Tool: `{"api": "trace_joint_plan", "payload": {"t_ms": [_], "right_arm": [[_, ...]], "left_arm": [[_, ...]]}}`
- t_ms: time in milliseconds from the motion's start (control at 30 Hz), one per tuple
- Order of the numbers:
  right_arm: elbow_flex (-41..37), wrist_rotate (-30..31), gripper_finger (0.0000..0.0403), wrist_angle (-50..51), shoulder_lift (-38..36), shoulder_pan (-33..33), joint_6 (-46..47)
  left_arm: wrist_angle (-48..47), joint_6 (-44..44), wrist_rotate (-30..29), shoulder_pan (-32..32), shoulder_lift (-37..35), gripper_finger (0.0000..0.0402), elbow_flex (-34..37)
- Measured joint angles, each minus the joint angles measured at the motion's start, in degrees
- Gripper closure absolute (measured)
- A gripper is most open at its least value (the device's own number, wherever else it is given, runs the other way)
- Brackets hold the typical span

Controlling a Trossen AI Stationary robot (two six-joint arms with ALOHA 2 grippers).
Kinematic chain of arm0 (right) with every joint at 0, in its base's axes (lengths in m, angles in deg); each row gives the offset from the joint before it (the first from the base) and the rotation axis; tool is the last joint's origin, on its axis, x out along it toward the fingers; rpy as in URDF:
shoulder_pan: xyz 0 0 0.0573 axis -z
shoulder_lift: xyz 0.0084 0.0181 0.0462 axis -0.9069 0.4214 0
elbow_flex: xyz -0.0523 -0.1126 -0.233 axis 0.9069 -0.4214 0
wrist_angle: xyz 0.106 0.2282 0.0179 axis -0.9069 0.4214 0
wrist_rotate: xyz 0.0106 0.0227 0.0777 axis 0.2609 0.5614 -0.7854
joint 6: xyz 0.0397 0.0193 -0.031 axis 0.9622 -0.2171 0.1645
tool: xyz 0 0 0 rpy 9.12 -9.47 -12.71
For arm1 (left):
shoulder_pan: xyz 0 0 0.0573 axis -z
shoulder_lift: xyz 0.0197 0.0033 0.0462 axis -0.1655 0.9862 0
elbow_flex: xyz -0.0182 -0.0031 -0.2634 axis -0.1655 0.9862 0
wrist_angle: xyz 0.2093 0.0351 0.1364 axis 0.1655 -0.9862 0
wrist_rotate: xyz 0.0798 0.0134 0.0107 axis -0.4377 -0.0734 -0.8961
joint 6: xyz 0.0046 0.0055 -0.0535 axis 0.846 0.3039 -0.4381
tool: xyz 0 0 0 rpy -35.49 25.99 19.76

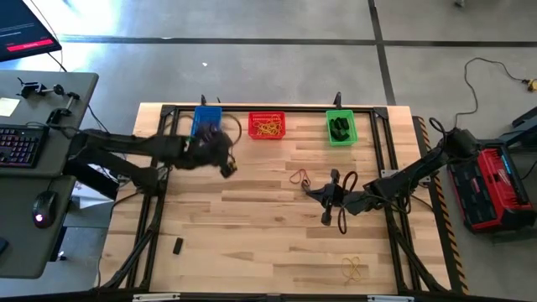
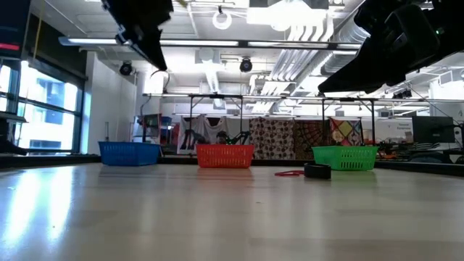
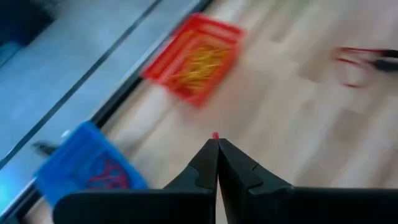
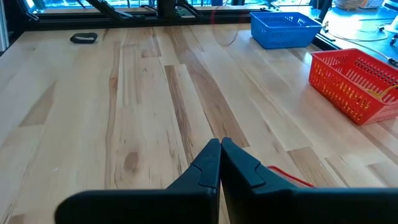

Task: Sort rubber bands into baskets
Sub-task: Put the orange rubberband into the blue bin

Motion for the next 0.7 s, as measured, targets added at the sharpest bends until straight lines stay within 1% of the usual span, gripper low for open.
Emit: {"api": "trace_joint_plan", "payload": {"t_ms": [300,500,600,700], "right_arm": [[0.00,0.00,0.0403,0.58,0.00,0.00,0.00],[0.00,0.00,0.0403,0.84,0.00,0.00,-0.01],[0.00,0.00,0.0403,0.87,0.00,0.00,0.01],[0.00,0.00,0.0403,1.04,0.00,0.00,-0.01]], "left_arm": [[-4.31,1.66,-0.59,-15.76,0.01,0.0401,0.00],[-4.65,5.72,-4.23,-26.23,0.33,0.0401,-0.01],[-4.04,7.89,-2.64,-30.53,0.39,0.0401,-0.02],[-4.05,9.54,-0.27,-33.17,0.49,0.0401,-0.02]]}}
